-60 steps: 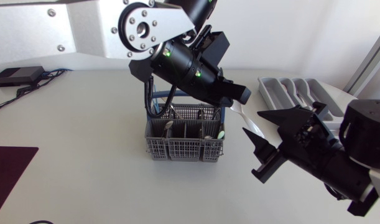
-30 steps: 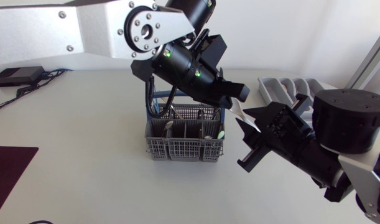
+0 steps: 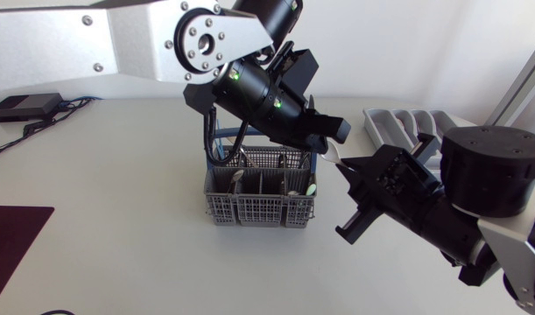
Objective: Sort the cutlery from the basket into the organizer compartments.
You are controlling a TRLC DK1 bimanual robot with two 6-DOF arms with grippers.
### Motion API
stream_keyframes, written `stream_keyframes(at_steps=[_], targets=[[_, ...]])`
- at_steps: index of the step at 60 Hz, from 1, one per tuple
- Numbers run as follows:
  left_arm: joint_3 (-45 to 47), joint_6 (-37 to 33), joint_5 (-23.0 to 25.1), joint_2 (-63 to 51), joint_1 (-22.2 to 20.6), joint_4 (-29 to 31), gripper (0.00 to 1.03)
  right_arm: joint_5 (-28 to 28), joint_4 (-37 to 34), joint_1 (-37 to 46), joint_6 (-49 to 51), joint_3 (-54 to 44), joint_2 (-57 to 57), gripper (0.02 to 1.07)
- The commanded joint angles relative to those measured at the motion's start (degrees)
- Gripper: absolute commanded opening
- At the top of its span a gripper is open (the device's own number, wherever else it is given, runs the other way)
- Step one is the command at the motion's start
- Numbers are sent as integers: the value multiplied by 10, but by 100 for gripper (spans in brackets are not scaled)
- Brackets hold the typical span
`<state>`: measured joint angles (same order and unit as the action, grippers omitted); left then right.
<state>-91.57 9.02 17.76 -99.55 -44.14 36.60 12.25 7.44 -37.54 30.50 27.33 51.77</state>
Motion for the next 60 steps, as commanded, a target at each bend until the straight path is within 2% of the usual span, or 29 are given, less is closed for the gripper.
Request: stream_keyframes(at_steps=[1,7,10,12,13,20,27,33,40,46,60], targets=[[-21,8,6,8,3,2,46,1,-10,-8,11,-4,-8,8],[-22,7,5,23,3,-6,68,1,-21,-10,10,-10,-20,8],[-22,6,5,32,5,-15,74,1,-27,-10,11,-13,-27,8],[-22,4,-7,44,10,-27,82,-3,-35,-9,11,-16,-37,8],[-22,4,-18,50,12,-34,83,-5,-40,-9,11,-18,-42,8],[-29,2,-53,77,32,-62,84,-30,-67,13,15,-26,-72,8],[-34,-22,-71,82,45,-57,84,-123,-105,99,21,-28,-101,8],[-34,-52,-81,77,46,-25,84,-196,-133,179,44,-26,-113,8],[-6,-103,-96,75,29,5,84,-324,-175,309,95,-20,-113,8],[22,-126,-102,77,12,11,82,-398,-203,396,149,-11,-85,8],[53,-153,-127,67,-27,17,80,-503,-217,548,271,22,38,8]])
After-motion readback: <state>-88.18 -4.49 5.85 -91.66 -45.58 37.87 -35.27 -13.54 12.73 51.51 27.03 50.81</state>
